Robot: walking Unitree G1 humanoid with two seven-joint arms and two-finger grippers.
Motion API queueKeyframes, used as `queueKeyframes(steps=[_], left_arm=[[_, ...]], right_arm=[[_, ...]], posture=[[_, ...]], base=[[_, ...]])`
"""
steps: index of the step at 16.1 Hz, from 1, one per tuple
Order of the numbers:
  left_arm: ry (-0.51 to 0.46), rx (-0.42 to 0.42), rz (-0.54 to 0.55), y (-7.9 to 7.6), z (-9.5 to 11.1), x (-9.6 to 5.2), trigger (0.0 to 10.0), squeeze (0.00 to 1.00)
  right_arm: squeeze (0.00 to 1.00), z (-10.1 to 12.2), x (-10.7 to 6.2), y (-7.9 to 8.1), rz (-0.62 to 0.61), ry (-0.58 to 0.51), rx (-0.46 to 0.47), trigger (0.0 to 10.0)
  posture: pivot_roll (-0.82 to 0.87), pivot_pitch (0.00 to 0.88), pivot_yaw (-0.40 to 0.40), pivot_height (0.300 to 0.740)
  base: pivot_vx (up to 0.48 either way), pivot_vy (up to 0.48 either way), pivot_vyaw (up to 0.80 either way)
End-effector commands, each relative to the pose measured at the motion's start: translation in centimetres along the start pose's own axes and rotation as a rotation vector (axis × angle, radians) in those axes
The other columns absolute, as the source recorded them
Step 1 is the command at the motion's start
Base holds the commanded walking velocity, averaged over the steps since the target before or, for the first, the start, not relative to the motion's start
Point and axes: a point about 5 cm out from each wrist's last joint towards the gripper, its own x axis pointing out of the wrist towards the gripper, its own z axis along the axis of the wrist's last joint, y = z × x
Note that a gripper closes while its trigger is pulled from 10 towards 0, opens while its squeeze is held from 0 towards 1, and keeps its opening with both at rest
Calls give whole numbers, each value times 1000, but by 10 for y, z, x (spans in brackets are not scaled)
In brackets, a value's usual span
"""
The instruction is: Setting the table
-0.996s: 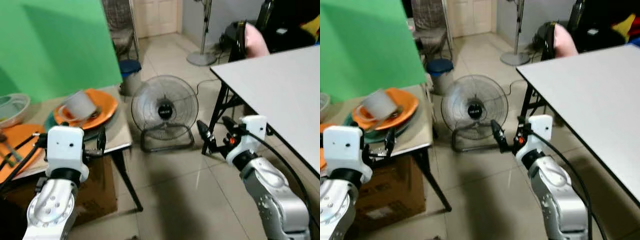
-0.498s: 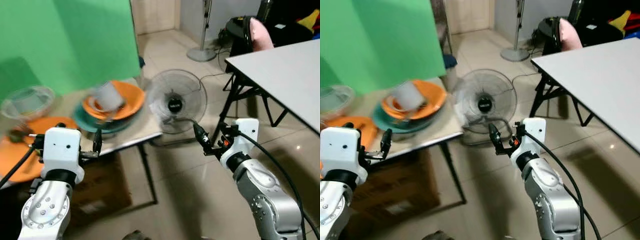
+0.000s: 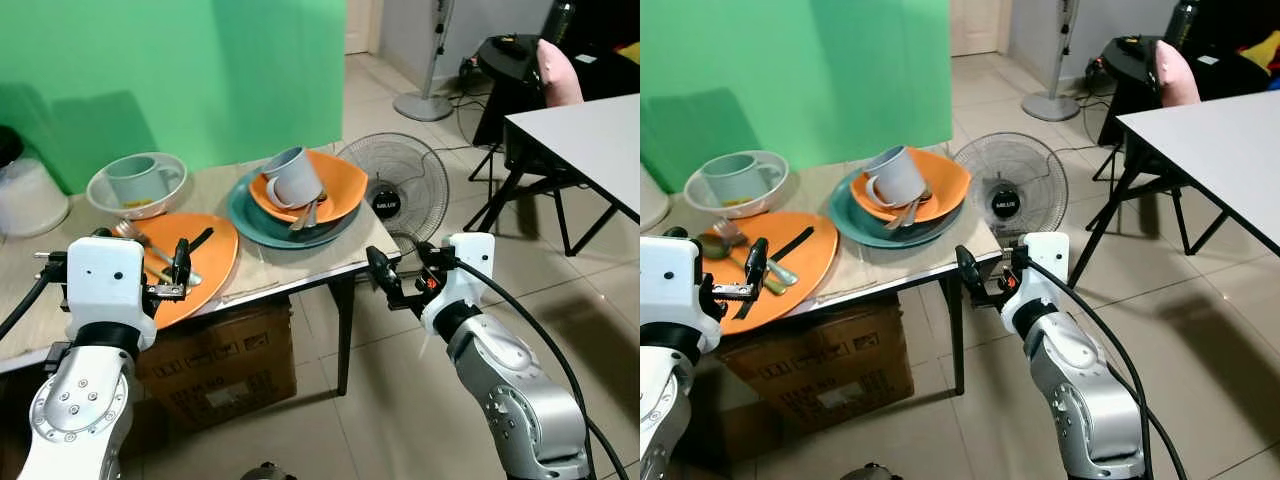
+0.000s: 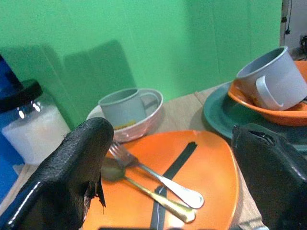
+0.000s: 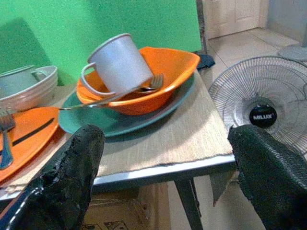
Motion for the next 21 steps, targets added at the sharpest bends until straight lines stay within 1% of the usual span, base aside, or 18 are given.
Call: queueKeyframes(steps=[1,3,5,8,10,13,16,17,19,20,21], left_arm=[[11,-17,7,1,1,1,10000,0],[-3,-20,-4,2,2,3,10000,0],[0,-13,-5,6,2,4,10000,0],[4,-15,-3,7,2,4,10000,0],[7,7,-16,9,2,7,10000,0],[-12,4,-60,8,5,11,10000,0],[-17,-12,-94,5,6,14,10000,0],[-17,-32,-103,4,6,15,10000,0],[-23,-77,-169,-4,8,15,10000,0],[-14,-76,-213,-9,7,15,10000,0],[-4,-65,-229,-11,5,15,10000,0]], right_arm=[[0,5,2,1,17,-3,6,10000],[0,7,5,4,41,-4,-6,10000],[0,9,7,4,46,-8,-13,10000],[0,6,9,2,44,19,-29,10000],[0,4,11,3,59,42,-43,10000],[0,8,13,5,78,25,-62,10000],[0,9,13,5,80,14,-69,10000],[0,10,13,5,79,11,-72,10000],[0,10,10,4,76,9,-66,10000],[0,9,10,3,73,15,-69,10000],[0,9,9,2,71,15,-72,10000]], posture=[[1,25,47,740],[4,21,46,740],[5,20,48,740],[8,21,41,740],[7,22,35,740],[4,18,37,740],[-2,7,42,740],[-2,7,42,740],[-2,7,42,740],[-11,0,46,740],[-11,0,46,740]], base=[[0,0,0],[0,0,0],[294,0,0],[384,0,0],[428,0,-491],[425,0,0],[411,0,0],[394,0,0],[0,0,0],[0,0,-775],[0,0,-775]])
